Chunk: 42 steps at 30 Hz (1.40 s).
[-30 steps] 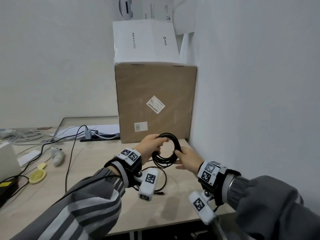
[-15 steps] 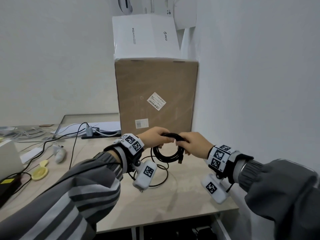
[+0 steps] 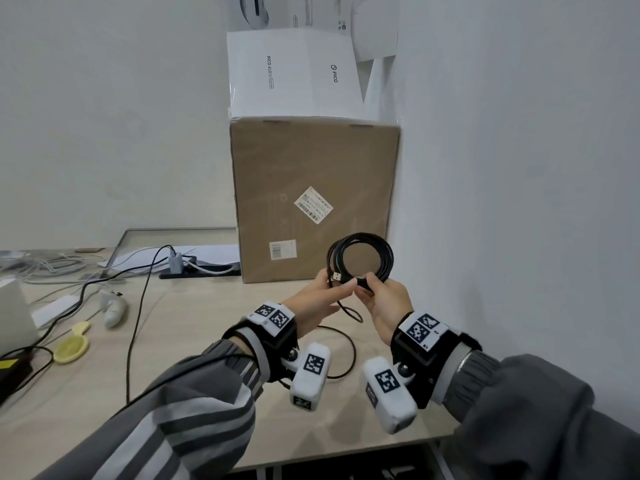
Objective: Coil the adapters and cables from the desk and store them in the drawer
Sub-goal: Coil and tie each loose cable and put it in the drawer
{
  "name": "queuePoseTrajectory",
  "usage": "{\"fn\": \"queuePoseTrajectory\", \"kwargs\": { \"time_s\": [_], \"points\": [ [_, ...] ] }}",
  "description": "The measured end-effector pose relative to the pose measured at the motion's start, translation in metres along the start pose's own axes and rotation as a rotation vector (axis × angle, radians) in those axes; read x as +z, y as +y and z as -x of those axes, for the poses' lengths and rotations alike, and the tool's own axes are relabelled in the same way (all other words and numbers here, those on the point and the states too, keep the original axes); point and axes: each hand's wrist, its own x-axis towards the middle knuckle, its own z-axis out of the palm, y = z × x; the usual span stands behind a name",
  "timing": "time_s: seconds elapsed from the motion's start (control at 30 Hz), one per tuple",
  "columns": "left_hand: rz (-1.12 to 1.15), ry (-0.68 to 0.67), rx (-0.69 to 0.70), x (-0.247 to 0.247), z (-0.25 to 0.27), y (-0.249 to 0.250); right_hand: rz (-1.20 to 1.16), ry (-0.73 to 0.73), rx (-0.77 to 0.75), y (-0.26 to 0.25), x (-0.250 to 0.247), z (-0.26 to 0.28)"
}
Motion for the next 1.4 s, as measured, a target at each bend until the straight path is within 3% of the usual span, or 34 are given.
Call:
{"fn": "queuePoseTrajectory", "kwargs": {
  "time_s": [0.17,0.33,0.43,0.53,0.67,0.77,0.9,1.0,1.1,1.33,1.4],
  "points": [
    [0.131,0.15,0.113,0.004,-0.007,0.011,0.118,-0.107,0.113,0.005,0.0,0.004],
    [0.281,0.279,0.19,0.008,-0.006,0.021,0.524,-0.232,0.177,-0.007,0.0,0.013],
    [-0.007,0.369,0.235,-0.005,-0.005,0.028,1.006,-0.312,0.09,-0.022,-0.009,0.012],
    [-0.364,0.209,0.194,-0.02,0.003,0.037,1.303,-0.243,-0.201,-0.042,-0.022,0.006],
    [-0.748,0.063,0.071,-0.012,0.011,0.046,1.51,-0.586,-0.446,-0.053,-0.003,0.018],
    [-0.872,0.018,0.024,-0.005,0.013,0.047,1.67,-0.634,-0.416,-0.047,0.017,0.024],
    [-1.124,0.046,0.008,-0.003,0.017,0.043,1.619,-0.593,-0.299,-0.045,0.032,0.027],
    [-1.133,0.079,0.026,-0.001,0.018,0.043,1.598,-0.544,-0.33,-0.043,0.037,0.027],
    [-1.115,0.077,0.04,-0.001,0.018,0.045,1.616,-0.602,-0.322,-0.042,0.036,0.02],
    [-1.07,0.116,0.046,-0.001,0.019,0.051,1.212,-0.606,-0.294,-0.029,0.02,0.021],
    [-1.087,0.118,0.051,-0.002,0.019,0.048,1.217,-0.633,-0.37,-0.026,0.019,0.025]
  ]
}}
